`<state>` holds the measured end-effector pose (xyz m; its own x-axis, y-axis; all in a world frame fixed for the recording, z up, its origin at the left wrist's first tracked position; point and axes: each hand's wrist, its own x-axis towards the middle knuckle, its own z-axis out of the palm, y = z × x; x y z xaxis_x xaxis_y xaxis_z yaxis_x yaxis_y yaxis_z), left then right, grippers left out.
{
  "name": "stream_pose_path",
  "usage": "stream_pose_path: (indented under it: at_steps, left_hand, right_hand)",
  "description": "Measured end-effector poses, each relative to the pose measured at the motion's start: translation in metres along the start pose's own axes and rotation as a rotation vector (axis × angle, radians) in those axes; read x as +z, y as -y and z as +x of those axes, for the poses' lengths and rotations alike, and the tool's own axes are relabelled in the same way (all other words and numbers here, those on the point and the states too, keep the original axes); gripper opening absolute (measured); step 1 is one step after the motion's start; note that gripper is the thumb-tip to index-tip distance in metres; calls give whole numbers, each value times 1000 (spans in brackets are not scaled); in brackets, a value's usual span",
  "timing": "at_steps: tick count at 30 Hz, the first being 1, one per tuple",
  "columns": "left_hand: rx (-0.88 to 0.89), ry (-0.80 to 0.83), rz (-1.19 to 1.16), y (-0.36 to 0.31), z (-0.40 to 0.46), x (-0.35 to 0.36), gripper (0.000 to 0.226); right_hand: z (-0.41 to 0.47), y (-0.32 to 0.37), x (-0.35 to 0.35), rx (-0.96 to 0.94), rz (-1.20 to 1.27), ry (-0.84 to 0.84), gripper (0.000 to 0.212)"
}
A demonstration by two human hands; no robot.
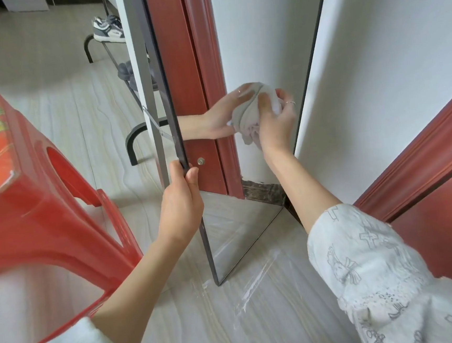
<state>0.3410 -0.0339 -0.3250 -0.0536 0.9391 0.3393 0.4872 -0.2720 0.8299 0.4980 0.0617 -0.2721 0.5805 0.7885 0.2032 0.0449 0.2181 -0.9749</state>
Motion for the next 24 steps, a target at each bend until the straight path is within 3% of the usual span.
stream_pose_path:
  at_steps: [9,15,24]
  left_hand:
    - [33,-6,18,4,1,6,17]
    - [26,-7,22,-2,-1,11,18]
    - [27,-32,26,-2,-2,13,22]
  right_hand:
    - [-30,-108,-40,348,-25,-58,24]
    - [-30,-116,-54,490,-155,-27,17]
    - [-37,-41,-38,262,-16,131,18]
